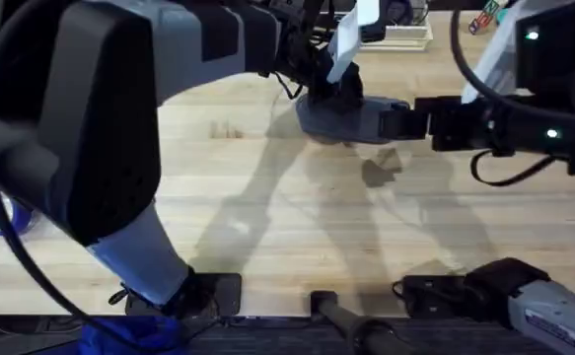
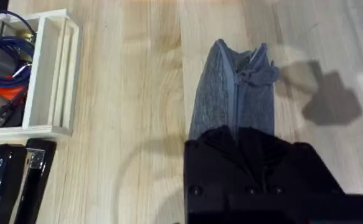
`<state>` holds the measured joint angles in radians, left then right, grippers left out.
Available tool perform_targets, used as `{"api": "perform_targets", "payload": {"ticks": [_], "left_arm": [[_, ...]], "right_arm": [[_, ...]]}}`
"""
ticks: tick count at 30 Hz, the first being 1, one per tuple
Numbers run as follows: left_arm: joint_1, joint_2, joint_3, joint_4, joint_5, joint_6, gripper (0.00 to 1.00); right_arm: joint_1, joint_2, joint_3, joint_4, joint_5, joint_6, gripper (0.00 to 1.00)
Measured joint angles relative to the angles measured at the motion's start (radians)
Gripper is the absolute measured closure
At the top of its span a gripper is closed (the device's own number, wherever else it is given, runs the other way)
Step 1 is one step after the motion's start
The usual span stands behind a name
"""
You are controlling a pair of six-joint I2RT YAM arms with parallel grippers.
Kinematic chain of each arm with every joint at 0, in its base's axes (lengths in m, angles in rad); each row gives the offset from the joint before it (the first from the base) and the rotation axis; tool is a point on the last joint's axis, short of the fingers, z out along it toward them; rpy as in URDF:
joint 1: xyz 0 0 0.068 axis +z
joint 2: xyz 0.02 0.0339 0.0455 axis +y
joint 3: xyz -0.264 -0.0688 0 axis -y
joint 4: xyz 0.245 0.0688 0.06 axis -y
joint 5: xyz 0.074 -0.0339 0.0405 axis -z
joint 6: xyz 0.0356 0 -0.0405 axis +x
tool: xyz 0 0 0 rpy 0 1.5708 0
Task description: Unzip the bag, pick up the pens from the table one at a time and place them inside, then zip the bag closed.
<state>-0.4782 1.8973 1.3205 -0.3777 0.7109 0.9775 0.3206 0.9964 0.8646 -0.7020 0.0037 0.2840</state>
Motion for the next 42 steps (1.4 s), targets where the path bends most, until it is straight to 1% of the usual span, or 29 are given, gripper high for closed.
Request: {"api": "perform_targets", "payload": {"ticks": [6,12,19,24,31,42], "left_arm": [[0.000,0.000,0.000,0.000,0.000,0.000,0.959],[0.000,0.000,0.000,0.000,0.000,0.000,0.959],[0.000,0.000,0.000,0.000,0.000,0.000,0.959],[0.000,0.000,0.000,0.000,0.000,0.000,0.959],[0.000,0.000,0.000,0.000,0.000,0.000,0.959],[0.000,0.000,0.000,0.000,0.000,0.000,0.959]], "right_arm": [[0.009,0.056,0.000,0.033,0.000,0.000,0.004],[0.010,0.071,-0.009,0.091,0.003,0.000,0.004],[0.010,0.071,-0.062,0.171,0.004,0.001,0.003],[0.011,0.070,-0.103,0.258,0.004,0.008,0.003],[0.026,0.071,-0.167,0.336,0.009,0.007,0.003],[0.026,0.071,-0.222,0.448,0.036,-0.003,0.005]]}}
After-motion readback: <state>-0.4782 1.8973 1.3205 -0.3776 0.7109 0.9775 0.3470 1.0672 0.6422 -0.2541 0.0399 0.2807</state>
